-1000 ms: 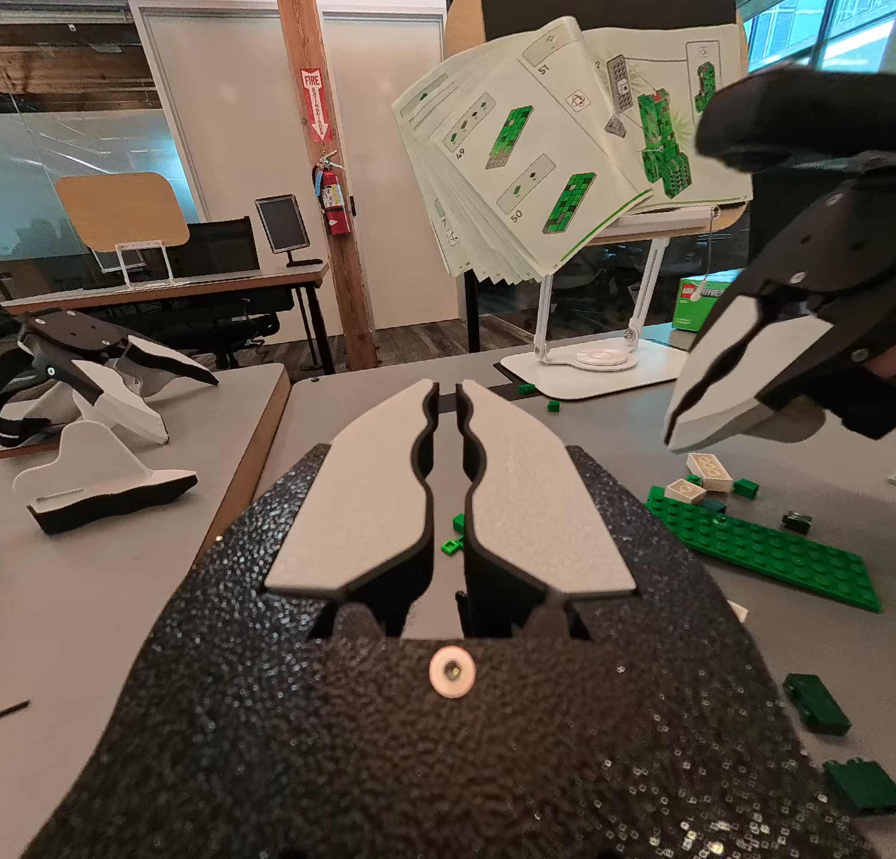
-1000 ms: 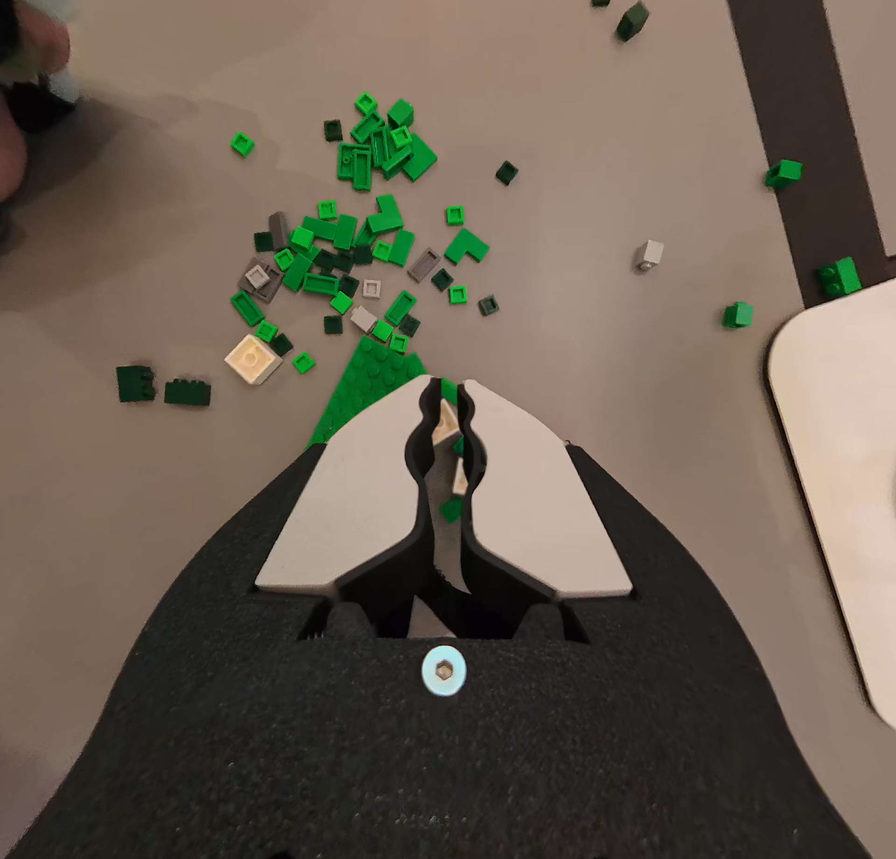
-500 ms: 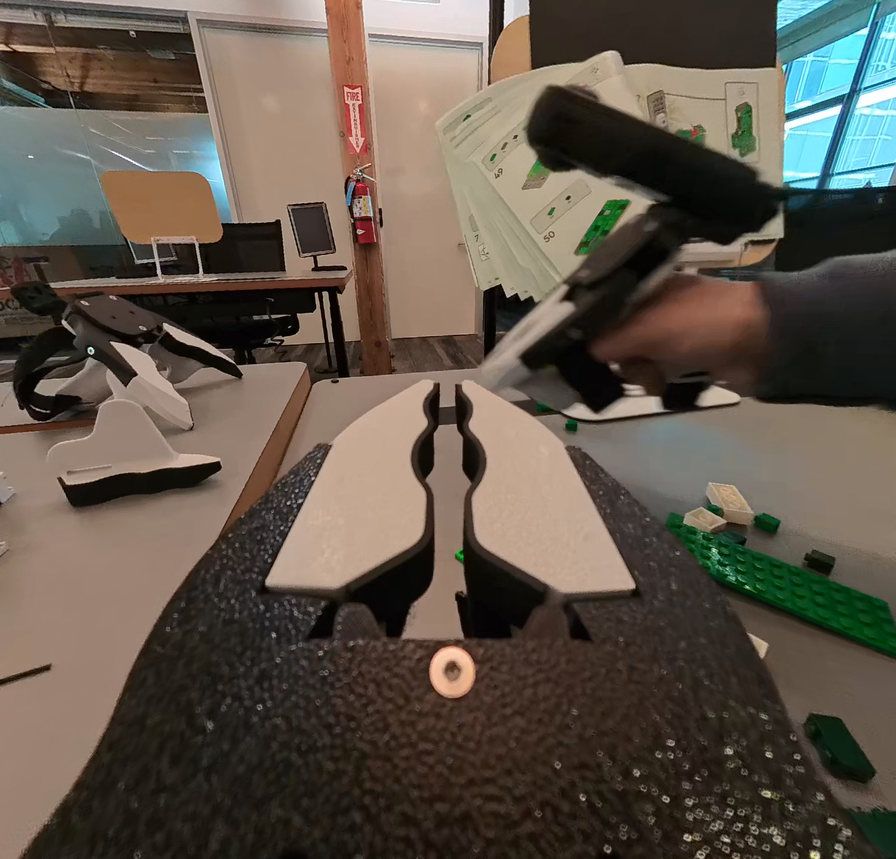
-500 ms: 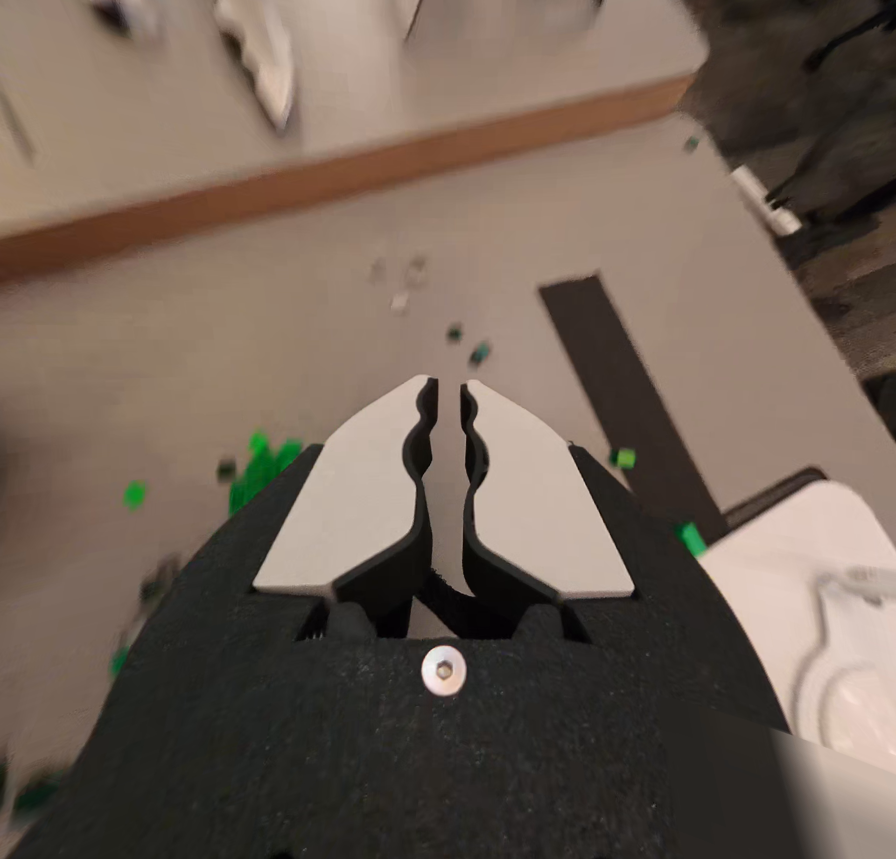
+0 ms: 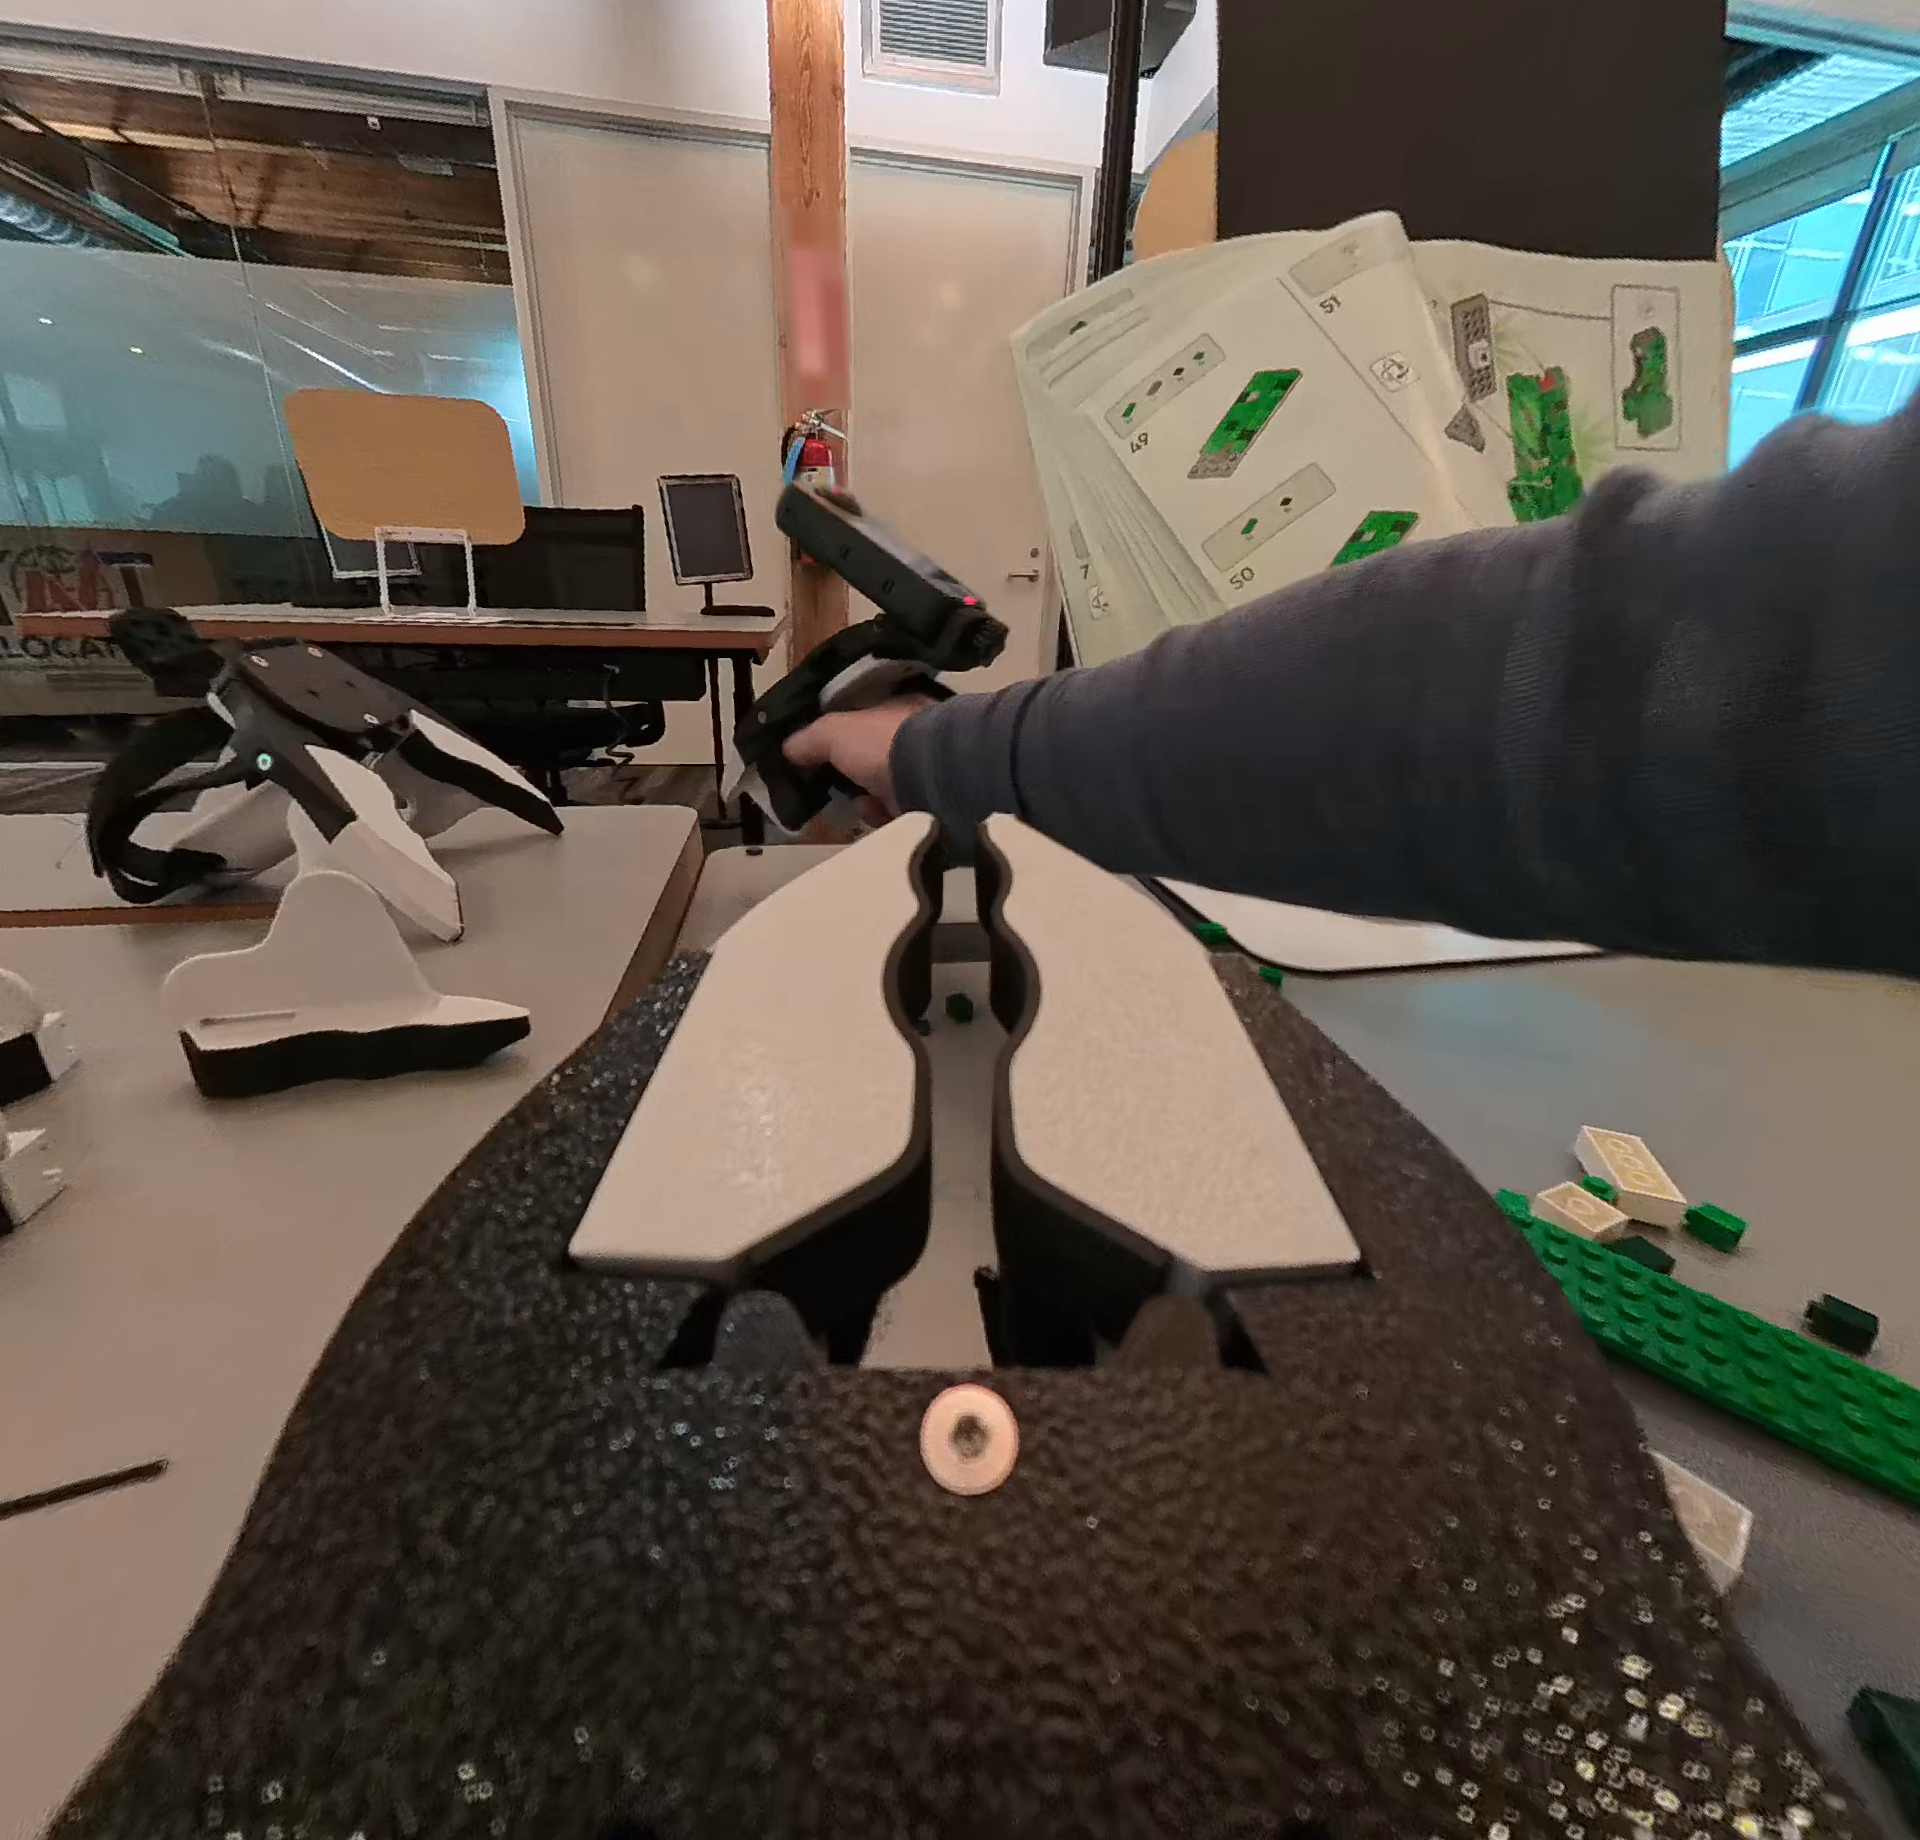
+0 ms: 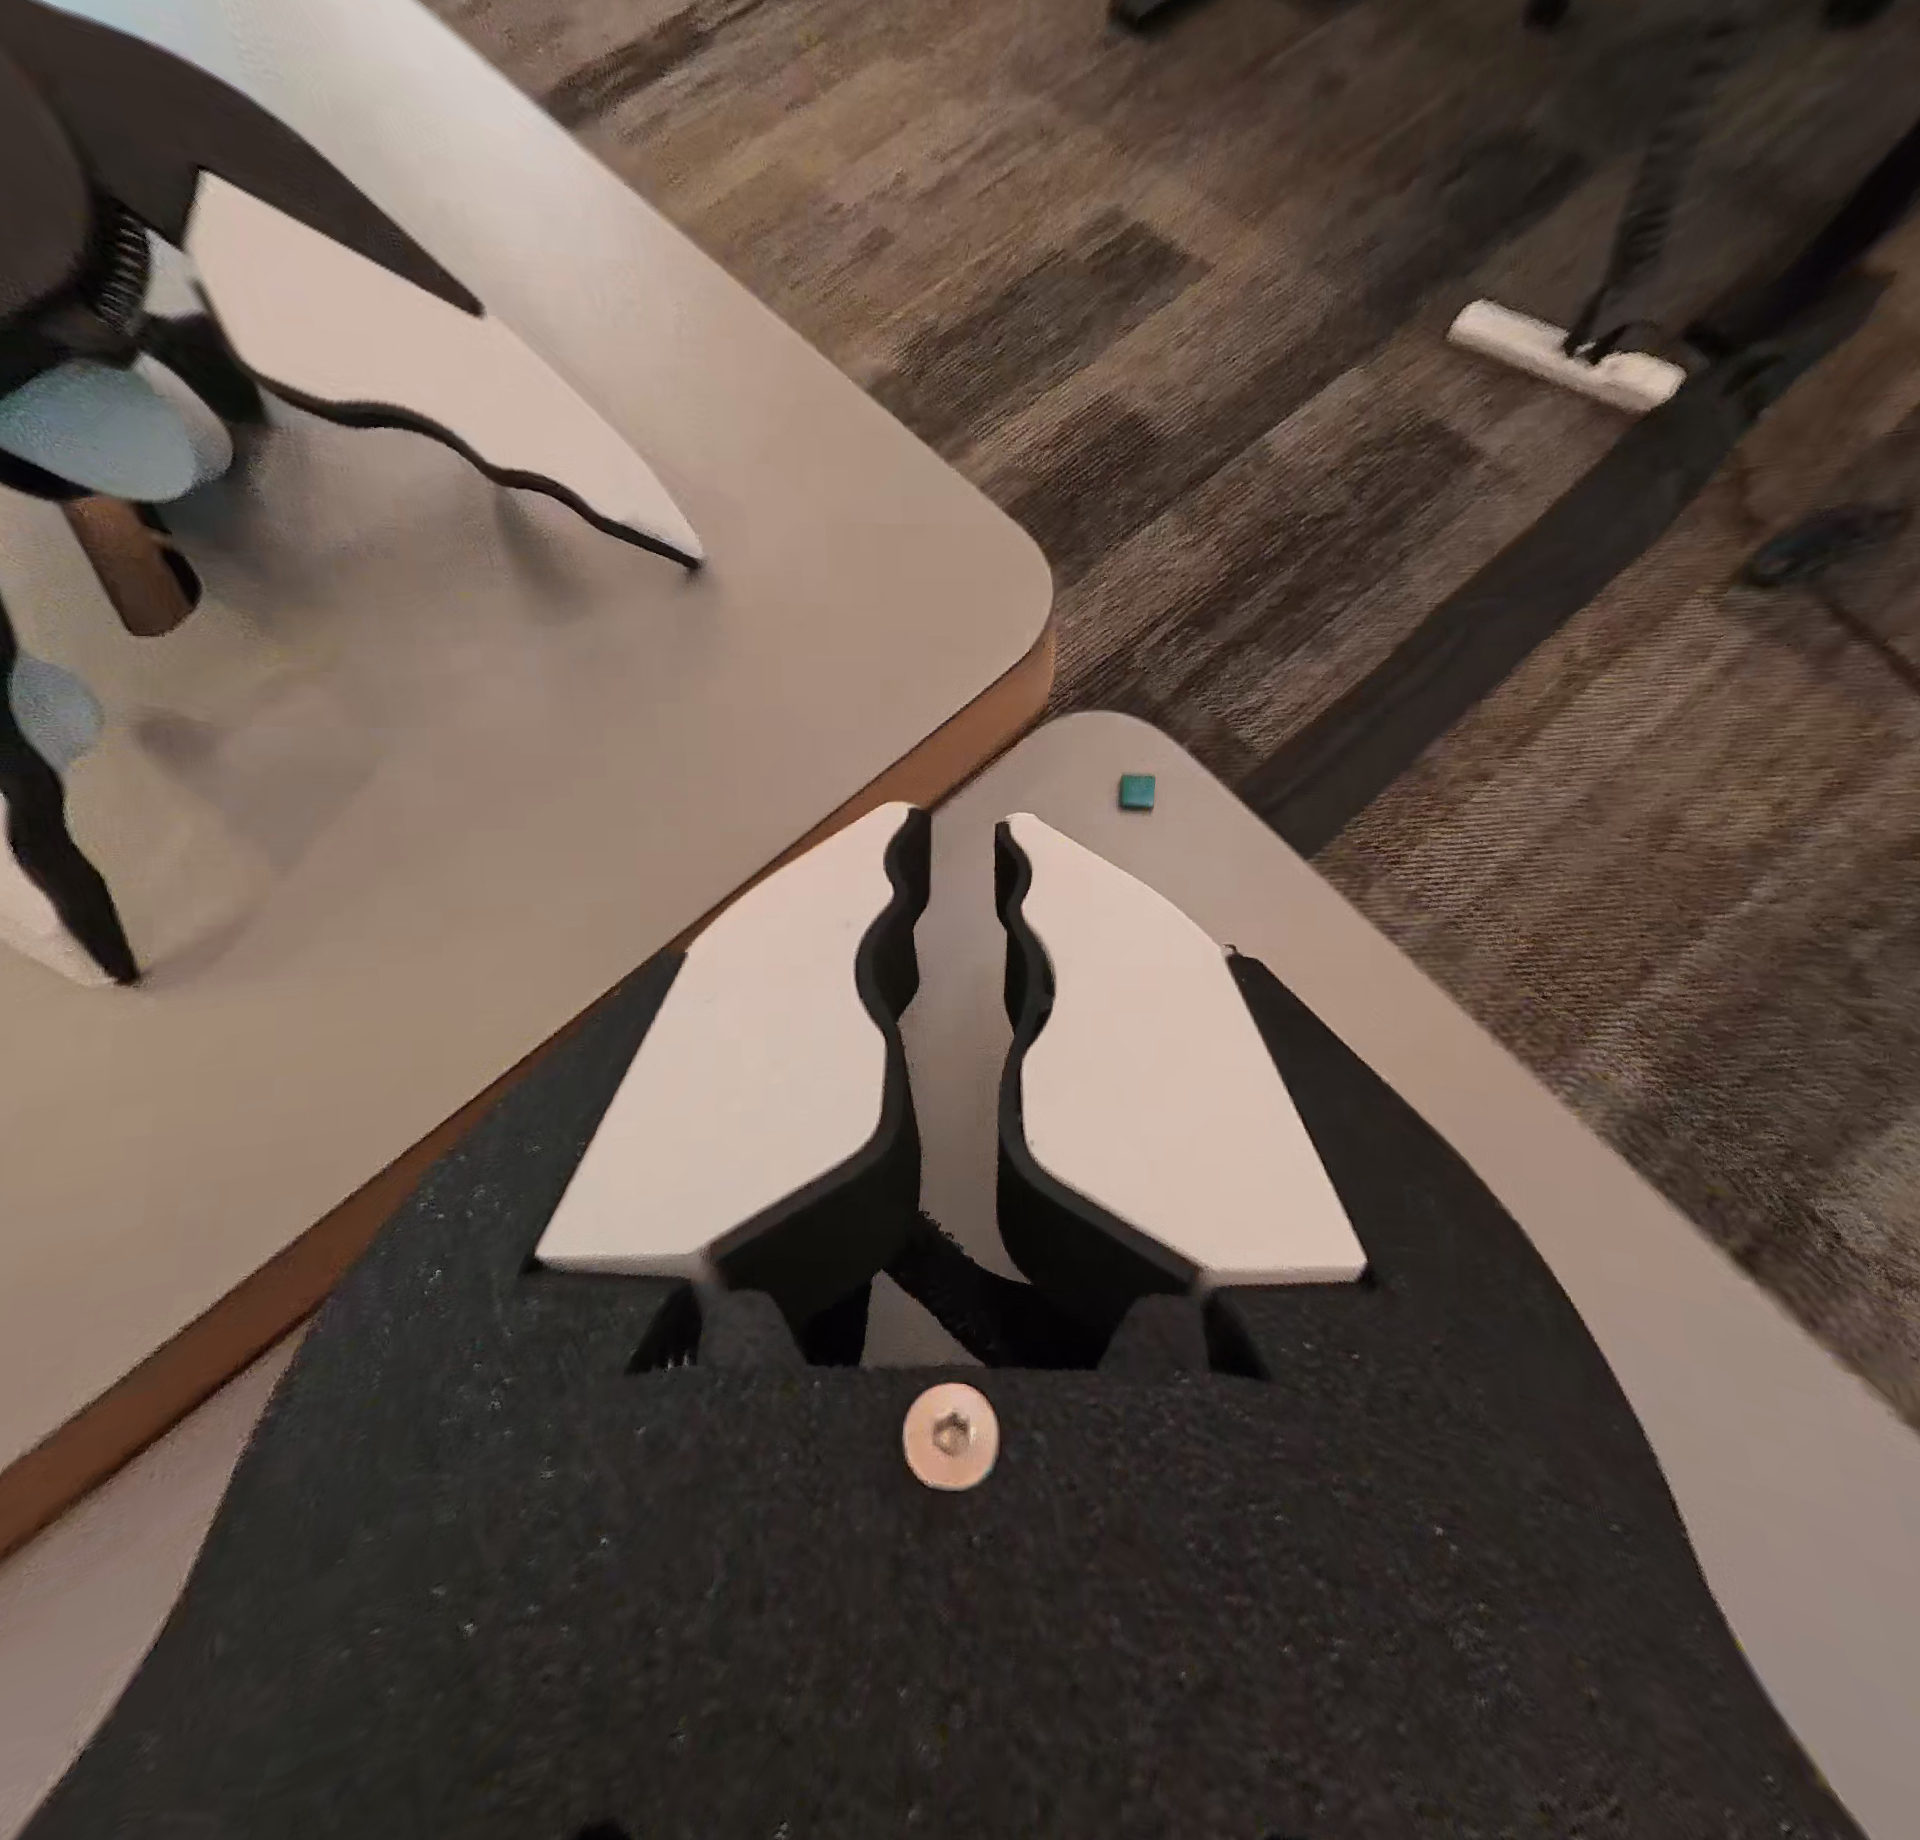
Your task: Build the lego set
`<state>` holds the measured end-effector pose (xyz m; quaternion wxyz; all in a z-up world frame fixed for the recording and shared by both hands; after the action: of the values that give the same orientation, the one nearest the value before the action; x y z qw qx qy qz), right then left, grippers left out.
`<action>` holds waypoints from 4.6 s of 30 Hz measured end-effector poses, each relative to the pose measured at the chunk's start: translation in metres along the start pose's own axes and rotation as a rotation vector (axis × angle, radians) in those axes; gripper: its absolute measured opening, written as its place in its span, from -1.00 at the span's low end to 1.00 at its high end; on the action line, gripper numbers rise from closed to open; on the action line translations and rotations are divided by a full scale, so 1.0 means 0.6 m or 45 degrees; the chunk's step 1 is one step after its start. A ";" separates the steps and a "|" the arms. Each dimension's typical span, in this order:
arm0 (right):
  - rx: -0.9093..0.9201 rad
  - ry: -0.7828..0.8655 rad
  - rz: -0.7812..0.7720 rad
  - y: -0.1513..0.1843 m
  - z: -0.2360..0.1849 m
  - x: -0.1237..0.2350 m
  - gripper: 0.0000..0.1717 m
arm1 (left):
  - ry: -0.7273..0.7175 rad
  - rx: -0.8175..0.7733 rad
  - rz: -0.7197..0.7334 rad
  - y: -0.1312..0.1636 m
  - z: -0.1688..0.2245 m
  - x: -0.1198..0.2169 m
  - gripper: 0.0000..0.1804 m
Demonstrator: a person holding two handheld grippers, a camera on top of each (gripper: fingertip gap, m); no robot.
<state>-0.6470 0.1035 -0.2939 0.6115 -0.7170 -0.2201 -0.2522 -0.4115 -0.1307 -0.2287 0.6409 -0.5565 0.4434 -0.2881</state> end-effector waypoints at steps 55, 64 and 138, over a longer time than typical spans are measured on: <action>1.294 -0.271 0.164 0.295 -0.174 0.345 -0.92 | -0.063 0.099 0.055 -0.016 -0.039 0.015 -1.00; 1.131 -0.233 -0.138 0.369 -0.111 0.349 -0.92 | -0.046 0.113 0.045 -0.012 -0.035 0.012 -1.00; 1.509 -0.417 -0.707 0.386 -0.148 0.425 -0.81 | 0.055 0.169 0.020 -0.009 -0.008 0.004 -1.00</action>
<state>-0.3128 -0.0186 -0.2996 0.7727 -0.2061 -0.5872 -0.1248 -0.4141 -0.1362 -0.2239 0.6691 -0.5028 0.4413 -0.3237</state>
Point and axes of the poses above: each gripper's, where its closed fingertips meet, x back along the fingers, y out of its underside, z = x × y across the jaws, the point moved 2 cm from there along x, back along the fingers, and after that the axes turned 3 degrees about -x, right-handed, at the moved point
